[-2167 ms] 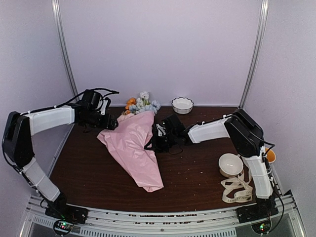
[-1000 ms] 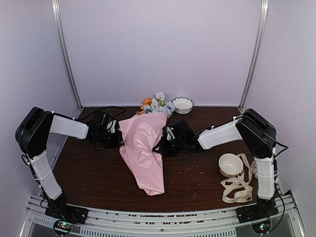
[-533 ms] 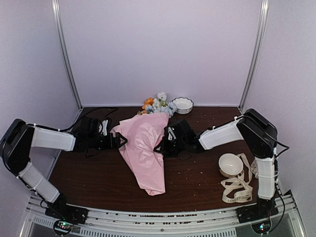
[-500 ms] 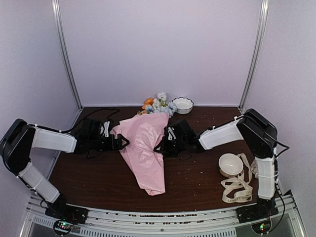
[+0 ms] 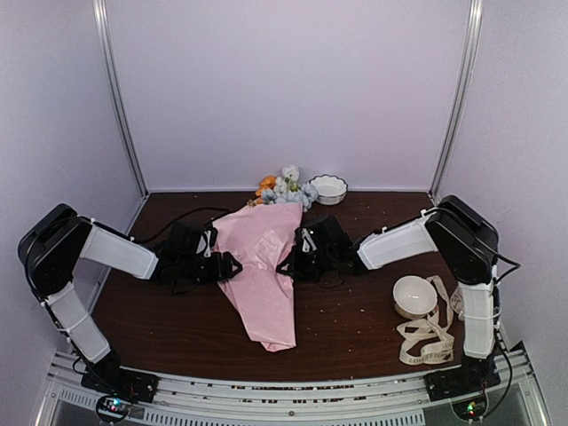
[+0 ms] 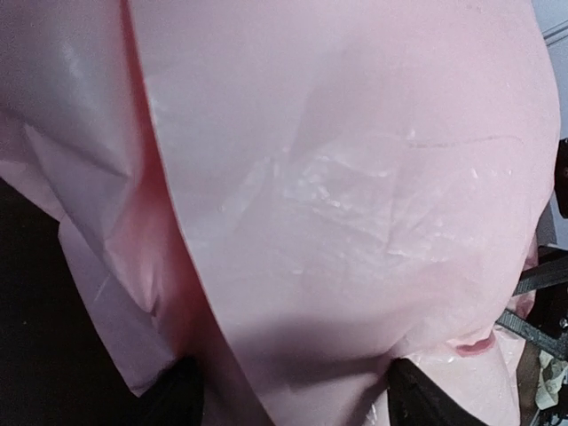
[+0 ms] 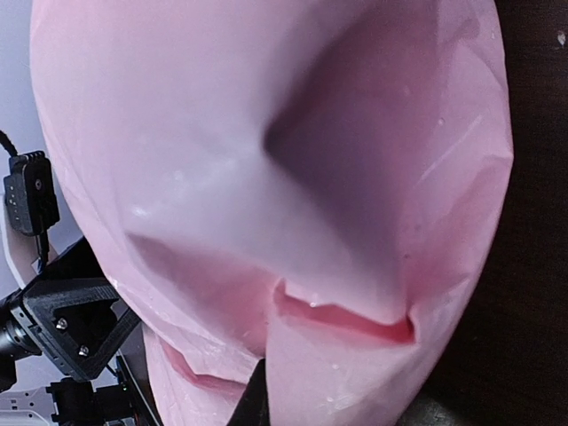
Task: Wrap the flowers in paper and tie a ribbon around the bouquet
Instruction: Press the fold line of the folded bouquet, then pick up the ribbon from the corner of the board.
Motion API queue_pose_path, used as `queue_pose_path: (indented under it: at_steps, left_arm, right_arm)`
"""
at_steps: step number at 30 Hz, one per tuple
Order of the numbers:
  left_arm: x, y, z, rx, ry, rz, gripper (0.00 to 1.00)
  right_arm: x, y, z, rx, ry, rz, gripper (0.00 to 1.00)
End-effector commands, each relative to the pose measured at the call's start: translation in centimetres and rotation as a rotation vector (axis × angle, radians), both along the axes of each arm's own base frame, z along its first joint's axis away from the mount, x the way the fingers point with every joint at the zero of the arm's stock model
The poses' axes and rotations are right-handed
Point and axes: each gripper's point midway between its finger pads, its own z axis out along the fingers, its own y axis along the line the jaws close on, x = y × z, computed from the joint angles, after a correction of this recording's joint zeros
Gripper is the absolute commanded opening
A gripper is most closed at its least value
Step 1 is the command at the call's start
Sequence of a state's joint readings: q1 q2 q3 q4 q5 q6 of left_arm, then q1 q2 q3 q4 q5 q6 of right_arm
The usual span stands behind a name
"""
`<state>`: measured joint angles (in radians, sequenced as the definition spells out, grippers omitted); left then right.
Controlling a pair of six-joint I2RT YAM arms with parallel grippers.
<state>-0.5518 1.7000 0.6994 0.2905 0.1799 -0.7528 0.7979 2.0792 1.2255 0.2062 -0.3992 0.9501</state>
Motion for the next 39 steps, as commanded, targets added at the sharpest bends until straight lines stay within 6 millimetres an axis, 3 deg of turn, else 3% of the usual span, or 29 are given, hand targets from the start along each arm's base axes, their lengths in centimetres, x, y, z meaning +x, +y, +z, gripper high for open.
queue_pose_path:
  at_steps: [1,5,11,18,22,27,31,34,39]
  left_arm:
    - [0.6,1.7,0.2,0.049,0.0,0.084,0.68]
    - [1.1,0.8,-0.2,0.023,0.0,0.065,0.45]
    - [1.4,-0.6,0.7,-0.051,-0.018,0.031,0.0]
    - [1.1,-0.6,0.6,-0.062,-0.032,0.014,0.0]
    - [1.1,-0.3,0.4,-0.048,-0.03,0.027,0.0]
    - [1.1,-0.3,0.0,-0.022,-0.028,0.012,0.0]
    - [1.2,-0.5,0.0,-0.025,-0.03,0.004,0.0]
    - [1.2,-0.6,-0.1,-0.023,-0.026,-0.002,0.0]
    - [0.9,-0.5,-0.4,-0.019,-0.022,-0.002,0.0]
  right_arm:
    - [0.9,-0.1,2.5,0.024,-0.068,-0.021,0.0]
    - [0.8,-0.1,2.4,0.023,-0.066,-0.021,0.0]
    - [0.9,-0.3,2.7,0.019,-0.077,-0.017,0.0]
    - [1.0,-0.5,3.4,-0.021,-0.107,-0.004,0.02]
    - [1.1,-1.9,4.5,-0.09,-0.163,-0.007,0.19]
    - [0.7,-4.5,8.3,-0.249,-0.296,0.041,0.4]
    - [-1.1,-8.2,9.3,-0.431,-0.323,0.09,0.48]
    - [-2.8,-12.9,9.5,-0.608,-0.312,0.056,0.49]
    - [-8.4,-20.5,7.3,-0.847,-0.227,0.017,0.41]
